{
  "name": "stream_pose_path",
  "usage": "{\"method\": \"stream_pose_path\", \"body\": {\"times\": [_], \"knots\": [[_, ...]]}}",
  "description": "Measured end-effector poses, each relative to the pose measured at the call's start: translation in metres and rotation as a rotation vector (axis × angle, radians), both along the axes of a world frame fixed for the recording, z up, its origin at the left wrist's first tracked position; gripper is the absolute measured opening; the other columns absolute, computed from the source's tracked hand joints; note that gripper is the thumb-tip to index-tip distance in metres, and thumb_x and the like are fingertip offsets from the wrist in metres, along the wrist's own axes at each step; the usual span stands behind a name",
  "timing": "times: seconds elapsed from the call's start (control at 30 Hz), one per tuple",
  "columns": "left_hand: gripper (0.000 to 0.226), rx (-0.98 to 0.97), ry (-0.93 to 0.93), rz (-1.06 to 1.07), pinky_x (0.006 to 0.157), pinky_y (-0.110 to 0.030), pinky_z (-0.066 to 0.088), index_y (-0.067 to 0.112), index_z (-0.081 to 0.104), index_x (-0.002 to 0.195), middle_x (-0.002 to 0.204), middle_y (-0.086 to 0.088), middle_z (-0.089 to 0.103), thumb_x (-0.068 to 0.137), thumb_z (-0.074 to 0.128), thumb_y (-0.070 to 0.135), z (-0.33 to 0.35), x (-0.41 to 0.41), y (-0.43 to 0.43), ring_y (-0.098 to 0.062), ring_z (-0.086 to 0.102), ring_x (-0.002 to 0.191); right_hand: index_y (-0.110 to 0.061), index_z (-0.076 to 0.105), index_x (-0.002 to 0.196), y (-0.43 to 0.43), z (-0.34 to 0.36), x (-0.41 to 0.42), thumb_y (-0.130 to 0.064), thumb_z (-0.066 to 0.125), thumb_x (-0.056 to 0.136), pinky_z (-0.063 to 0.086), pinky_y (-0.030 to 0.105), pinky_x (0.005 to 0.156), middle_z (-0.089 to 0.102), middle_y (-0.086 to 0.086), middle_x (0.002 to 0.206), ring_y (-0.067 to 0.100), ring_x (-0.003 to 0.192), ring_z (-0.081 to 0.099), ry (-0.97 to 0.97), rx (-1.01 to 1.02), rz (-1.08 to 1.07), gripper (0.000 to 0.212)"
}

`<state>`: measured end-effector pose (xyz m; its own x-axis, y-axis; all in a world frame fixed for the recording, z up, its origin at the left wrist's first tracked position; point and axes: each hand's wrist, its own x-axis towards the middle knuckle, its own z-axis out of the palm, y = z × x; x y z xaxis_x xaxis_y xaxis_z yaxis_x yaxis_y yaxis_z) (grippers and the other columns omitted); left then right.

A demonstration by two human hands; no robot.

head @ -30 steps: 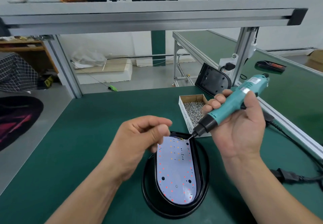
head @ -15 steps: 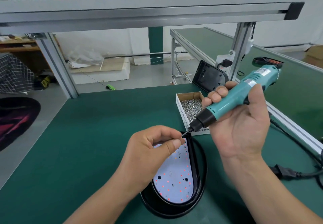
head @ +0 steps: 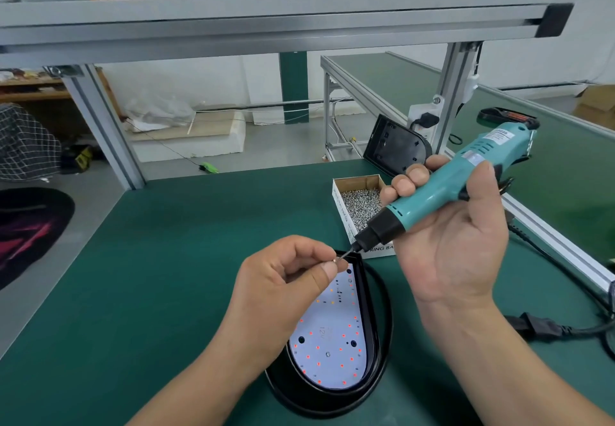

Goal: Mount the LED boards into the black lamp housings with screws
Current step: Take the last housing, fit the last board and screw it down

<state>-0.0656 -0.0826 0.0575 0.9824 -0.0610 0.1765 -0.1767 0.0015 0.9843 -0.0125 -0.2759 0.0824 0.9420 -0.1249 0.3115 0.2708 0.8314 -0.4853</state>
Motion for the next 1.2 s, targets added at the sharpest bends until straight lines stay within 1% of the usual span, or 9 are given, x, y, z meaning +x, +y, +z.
{"method": "stream_pose_path", "body": {"times": [0.2, 0.33, 0.5, 0.63, 0.87, 0.97, 1.03, 1.13, 1.2], "knots": [[0.026, -0.003, 0.019, 0.009, 0.081, -0.020, 0.058, 0.026, 0.080, 0.091, 0.095, -0.003, 0.083, 0.092, 0.079, 0.000, -0.001, 0.000, -0.001, -0.017, 0.079, 0.097, -0.011, 0.055, 0.110, 0.002, 0.000, -0.001, -0.045, 0.048, 0.110, 0.050, 0.042, 0.086, 0.052, 0.009, 0.093, 0.026, 0.084, 0.053, 0.008, -0.008, -0.001, 0.035], [0.024, 0.001, 0.041, 0.033, 0.077, -0.018, 0.057, 0.027, 0.080, 0.091, 0.093, -0.001, 0.083, 0.090, 0.081, 0.003, 0.002, -0.001, -0.003, -0.015, 0.079, 0.093, -0.011, 0.055, 0.111, 0.004, 0.000, -0.002, -0.046, 0.046, 0.111, 0.049, 0.042, 0.087, 0.052, 0.009, 0.093, 0.027, 0.084, 0.052, 0.010, -0.017, -0.006, 0.035], [0.021, 0.014, 0.059, 0.065, 0.079, -0.025, 0.059, 0.030, 0.080, 0.091, 0.092, 0.000, 0.083, 0.088, 0.084, 0.009, 0.002, -0.001, -0.004, -0.016, 0.079, 0.091, -0.012, 0.054, 0.113, 0.005, 0.000, -0.004, -0.048, 0.045, 0.110, 0.048, 0.043, 0.092, 0.053, 0.008, 0.095, 0.026, 0.087, 0.053, -0.004, -0.029, -0.008, 0.037], [0.021, 0.026, 0.048, 0.078, 0.076, -0.015, 0.056, 0.030, 0.080, 0.090, 0.091, 0.002, 0.082, 0.088, 0.084, 0.009, 0.001, -0.002, -0.006, -0.011, 0.079, 0.089, -0.012, 0.054, 0.113, 0.006, 0.000, -0.004, -0.049, 0.045, 0.110, 0.049, 0.042, 0.092, 0.053, 0.008, 0.095, 0.026, 0.087, 0.054, 0.010, -0.021, -0.012, 0.038], [0.025, 0.059, 0.028, 0.084, 0.077, -0.012, 0.055, 0.034, 0.078, 0.091, 0.092, 0.006, 0.082, 0.092, 0.081, 0.010, -0.002, -0.003, -0.008, -0.008, 0.078, 0.093, -0.011, 0.053, 0.114, 0.006, -0.003, -0.002, -0.049, 0.046, 0.110, 0.050, 0.043, 0.094, 0.054, 0.009, 0.096, 0.026, 0.088, 0.054, 0.040, -0.011, -0.005, 0.038], [0.028, 0.087, 0.015, 0.093, 0.081, -0.016, 0.057, 0.037, 0.077, 0.092, 0.093, 0.008, 0.082, 0.093, 0.080, 0.009, -0.004, -0.002, -0.007, -0.009, 0.078, 0.095, -0.012, 0.053, 0.113, 0.008, -0.004, -0.002, -0.050, 0.049, 0.109, 0.051, 0.043, 0.094, 0.054, 0.008, 0.096, 0.025, 0.088, 0.054, 0.059, -0.001, 0.003, 0.038], [0.028, 0.106, 0.004, 0.104, 0.084, -0.022, 0.059, 0.040, 0.077, 0.092, 0.093, 0.009, 0.082, 0.093, 0.080, 0.011, -0.005, -0.002, -0.006, -0.010, 0.078, 0.096, -0.012, 0.051, 0.115, 0.009, -0.006, -0.002, -0.050, 0.049, 0.108, 0.051, 0.043, 0.095, 0.054, 0.008, 0.096, 0.025, 0.088, 0.056, 0.075, 0.006, 0.005, 0.039], [0.017, 0.115, -0.014, 0.120, 0.086, -0.031, 0.058, 0.042, 0.075, 0.093, 0.093, 0.010, 0.082, 0.088, 0.082, 0.028, -0.006, -0.002, -0.005, -0.011, 0.078, 0.095, -0.012, 0.048, 0.117, 0.012, -0.009, -0.002, -0.051, 0.050, 0.107, 0.051, 0.044, 0.097, 0.055, 0.008, 0.096, 0.024, 0.087, 0.057, 0.099, 0.029, 0.013, 0.040], [0.015, 0.136, -0.020, 0.126, 0.087, -0.034, 0.058, 0.042, 0.074, 0.094, 0.093, 0.011, 0.082, 0.087, 0.080, 0.030, -0.007, -0.003, -0.005, -0.011, 0.077, 0.094, -0.011, 0.050, 0.114, 0.016, -0.011, -0.002, -0.051, 0.050, 0.106, 0.053, 0.044, 0.096, 0.056, 0.008, 0.094, 0.024, 0.085, 0.058, 0.110, 0.039, 0.018, 0.041]]}}
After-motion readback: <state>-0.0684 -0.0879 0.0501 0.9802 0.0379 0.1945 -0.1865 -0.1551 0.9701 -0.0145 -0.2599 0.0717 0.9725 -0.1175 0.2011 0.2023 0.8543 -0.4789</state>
